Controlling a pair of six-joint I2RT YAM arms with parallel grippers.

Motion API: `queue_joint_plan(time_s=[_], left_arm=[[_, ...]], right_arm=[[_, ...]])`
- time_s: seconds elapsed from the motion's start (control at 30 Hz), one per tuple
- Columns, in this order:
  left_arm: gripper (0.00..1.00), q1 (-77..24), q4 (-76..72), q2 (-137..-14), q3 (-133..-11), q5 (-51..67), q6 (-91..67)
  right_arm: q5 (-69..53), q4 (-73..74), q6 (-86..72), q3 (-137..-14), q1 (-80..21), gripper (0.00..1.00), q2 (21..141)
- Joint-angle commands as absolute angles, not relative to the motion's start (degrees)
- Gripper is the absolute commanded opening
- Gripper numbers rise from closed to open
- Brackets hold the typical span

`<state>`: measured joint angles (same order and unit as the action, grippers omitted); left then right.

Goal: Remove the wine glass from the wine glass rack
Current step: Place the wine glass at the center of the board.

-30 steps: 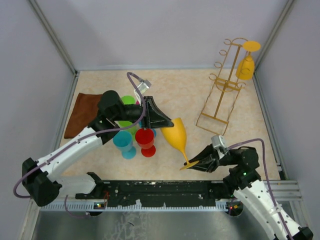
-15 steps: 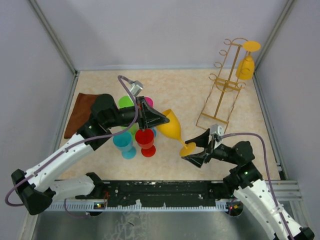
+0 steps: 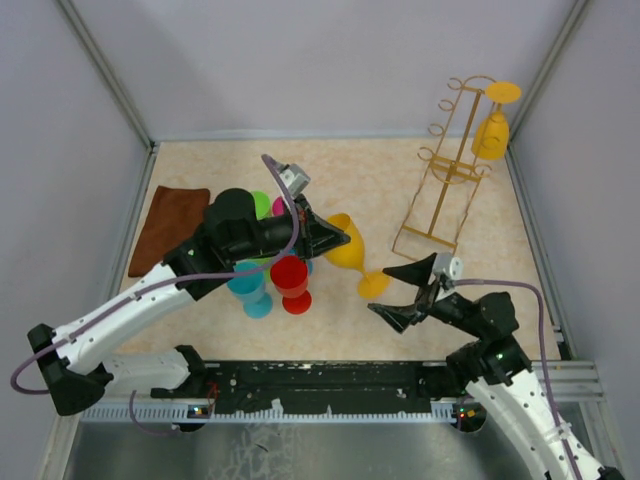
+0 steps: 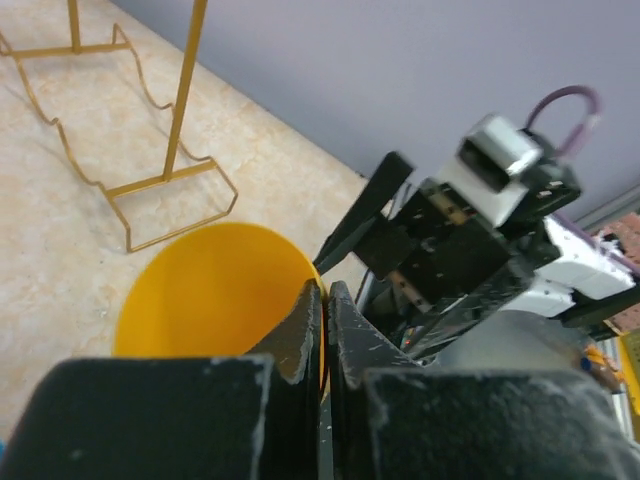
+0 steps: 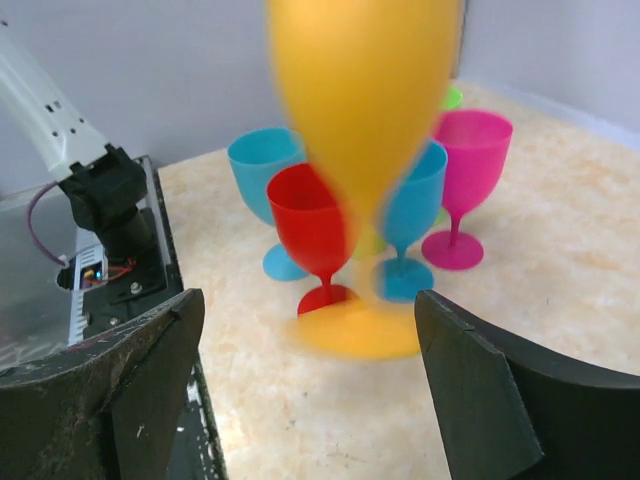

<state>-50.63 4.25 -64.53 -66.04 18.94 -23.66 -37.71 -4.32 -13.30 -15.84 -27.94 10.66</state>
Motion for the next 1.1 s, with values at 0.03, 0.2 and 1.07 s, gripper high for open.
queue_joint_plan(time_s=[0.03,0.2,1.07], left_arm=[[0.00,-52.02,7.63,-66.47,-66.62,8.54,-18.57],[0.00,-52.00,7.24,-66.40,-67.16,6.10,-18.51],[0.00,-61.08,3.51,-91.79,-72.87,-24.57,-8.54]], right_arm=[[-35.08,-8.41,-9.60,-17.16,-28.04,0.87,6.02],[-35.20,-9.27,-10.28,-16.96,-28.04,0.89,5.44],[-22.60,-6.20,-5.52,-18.26,-28.04,0.92,-0.09]])
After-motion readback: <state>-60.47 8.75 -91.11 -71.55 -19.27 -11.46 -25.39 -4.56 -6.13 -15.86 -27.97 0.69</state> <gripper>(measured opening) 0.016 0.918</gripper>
